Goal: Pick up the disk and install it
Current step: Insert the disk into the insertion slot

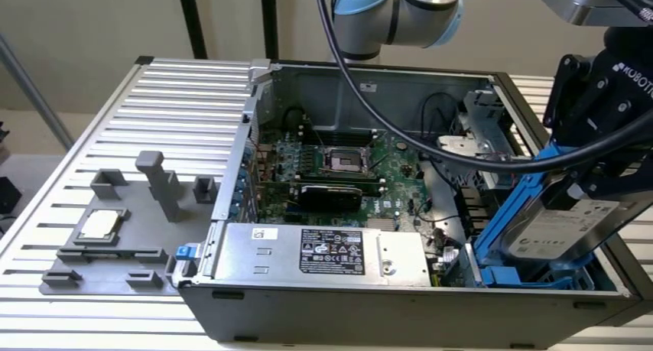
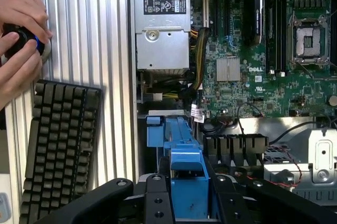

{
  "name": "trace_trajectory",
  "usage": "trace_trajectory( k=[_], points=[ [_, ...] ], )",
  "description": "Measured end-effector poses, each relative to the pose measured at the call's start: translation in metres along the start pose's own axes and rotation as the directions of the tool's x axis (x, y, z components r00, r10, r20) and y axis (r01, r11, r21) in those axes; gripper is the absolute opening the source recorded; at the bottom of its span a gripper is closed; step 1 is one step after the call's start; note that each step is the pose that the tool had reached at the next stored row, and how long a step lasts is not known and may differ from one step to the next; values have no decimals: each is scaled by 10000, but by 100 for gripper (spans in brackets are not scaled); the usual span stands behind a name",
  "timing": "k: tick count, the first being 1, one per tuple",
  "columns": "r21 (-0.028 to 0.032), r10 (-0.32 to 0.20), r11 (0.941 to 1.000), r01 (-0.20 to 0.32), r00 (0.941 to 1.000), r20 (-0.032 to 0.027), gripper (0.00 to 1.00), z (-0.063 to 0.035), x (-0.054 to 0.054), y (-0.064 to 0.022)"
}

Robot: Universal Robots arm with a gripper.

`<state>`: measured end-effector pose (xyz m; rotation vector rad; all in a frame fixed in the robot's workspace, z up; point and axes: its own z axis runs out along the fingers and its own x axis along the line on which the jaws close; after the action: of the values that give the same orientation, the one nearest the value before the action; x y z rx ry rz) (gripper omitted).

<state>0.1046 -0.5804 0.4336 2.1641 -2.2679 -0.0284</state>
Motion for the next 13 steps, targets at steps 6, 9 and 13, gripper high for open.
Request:
trace_trajectory(
  k=[6,9,13],
  points=[
    [0,-1,10000,1,10000,1,33,44,0,-1],
    [0,-2,10000,2,10000,2,33,59,-2,1],
    [0,-19,10000,19,10000,2,33,73,-5,9]
  ],
)
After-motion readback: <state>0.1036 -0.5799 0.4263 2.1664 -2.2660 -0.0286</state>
